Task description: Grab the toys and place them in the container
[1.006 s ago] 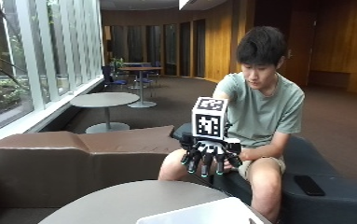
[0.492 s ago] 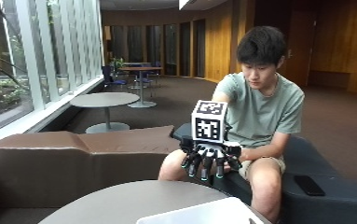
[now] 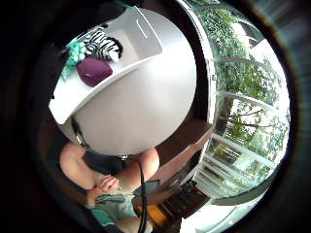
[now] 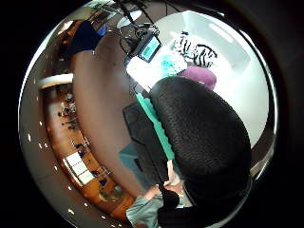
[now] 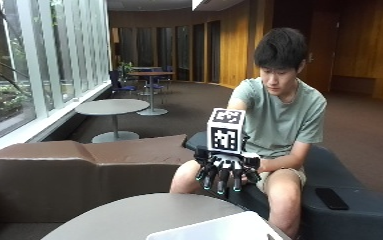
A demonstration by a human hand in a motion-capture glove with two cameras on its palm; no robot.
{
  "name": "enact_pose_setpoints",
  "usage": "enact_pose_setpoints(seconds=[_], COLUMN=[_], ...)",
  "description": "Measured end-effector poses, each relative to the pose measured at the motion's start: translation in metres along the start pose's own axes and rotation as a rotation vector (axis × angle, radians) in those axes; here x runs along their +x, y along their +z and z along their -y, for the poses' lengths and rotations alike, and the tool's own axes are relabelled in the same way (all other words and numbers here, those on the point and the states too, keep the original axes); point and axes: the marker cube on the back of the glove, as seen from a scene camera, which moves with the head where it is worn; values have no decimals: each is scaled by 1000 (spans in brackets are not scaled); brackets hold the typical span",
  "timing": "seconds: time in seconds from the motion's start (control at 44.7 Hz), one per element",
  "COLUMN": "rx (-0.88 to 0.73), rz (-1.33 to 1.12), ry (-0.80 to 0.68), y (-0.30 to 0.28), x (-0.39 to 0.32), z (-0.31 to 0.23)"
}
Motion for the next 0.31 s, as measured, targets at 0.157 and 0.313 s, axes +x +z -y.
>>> enact_pose_setpoints(seconds=[0.157,0.313], rx=[10,2], rz=[2,0], ry=[-3,-9], y=[-3,-5], x=[1,1], z=[-2,-3])
